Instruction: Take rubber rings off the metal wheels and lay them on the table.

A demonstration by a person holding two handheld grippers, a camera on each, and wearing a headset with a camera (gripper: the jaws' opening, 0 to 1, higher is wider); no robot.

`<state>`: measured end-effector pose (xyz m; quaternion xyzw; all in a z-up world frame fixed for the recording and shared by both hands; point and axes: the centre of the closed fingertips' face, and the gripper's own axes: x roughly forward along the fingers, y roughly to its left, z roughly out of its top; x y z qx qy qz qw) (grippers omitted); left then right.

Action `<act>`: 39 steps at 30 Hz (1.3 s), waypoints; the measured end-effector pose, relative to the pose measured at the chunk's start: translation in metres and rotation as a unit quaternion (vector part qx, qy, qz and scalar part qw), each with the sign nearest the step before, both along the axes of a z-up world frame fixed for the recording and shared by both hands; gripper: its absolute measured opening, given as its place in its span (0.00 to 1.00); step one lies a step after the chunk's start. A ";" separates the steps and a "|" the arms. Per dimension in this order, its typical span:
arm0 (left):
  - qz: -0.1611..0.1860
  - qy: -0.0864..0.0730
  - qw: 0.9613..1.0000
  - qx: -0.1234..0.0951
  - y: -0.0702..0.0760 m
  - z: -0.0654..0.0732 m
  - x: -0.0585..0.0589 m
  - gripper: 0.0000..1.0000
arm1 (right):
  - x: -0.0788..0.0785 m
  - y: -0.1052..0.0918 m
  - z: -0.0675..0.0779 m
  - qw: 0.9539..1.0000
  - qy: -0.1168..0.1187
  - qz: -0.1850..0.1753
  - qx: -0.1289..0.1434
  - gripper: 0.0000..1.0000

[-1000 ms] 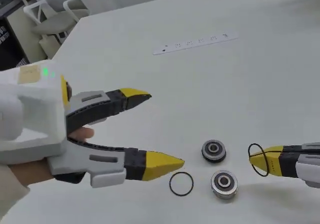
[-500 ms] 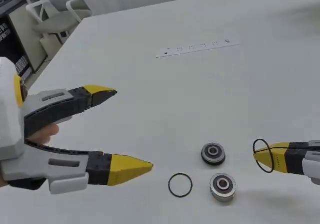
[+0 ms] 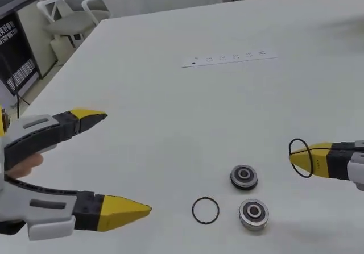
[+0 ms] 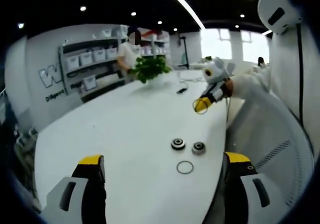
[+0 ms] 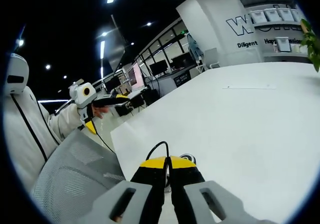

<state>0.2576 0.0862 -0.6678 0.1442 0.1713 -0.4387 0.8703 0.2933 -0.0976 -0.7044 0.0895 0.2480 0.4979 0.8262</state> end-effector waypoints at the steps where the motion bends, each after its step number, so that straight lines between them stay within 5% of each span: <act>1: 0.003 0.003 1.000 0.002 0.002 -0.002 -0.001 1.00 | 0.000 0.000 0.000 1.000 0.000 0.000 -0.001 0.00; 23: 0.059 0.032 0.997 -0.023 0.033 -0.030 -0.017 1.00 | 0.005 0.033 0.016 0.999 -0.015 0.044 -0.015 0.00; 29: 0.063 0.042 0.997 -0.023 0.034 -0.036 -0.021 1.00 | 0.005 0.047 0.012 0.998 -0.018 0.063 -0.024 0.00; 39: 0.064 0.057 0.996 -0.017 0.031 -0.044 -0.026 1.00 | 0.000 0.073 -0.015 0.993 -0.002 0.106 -0.054 0.00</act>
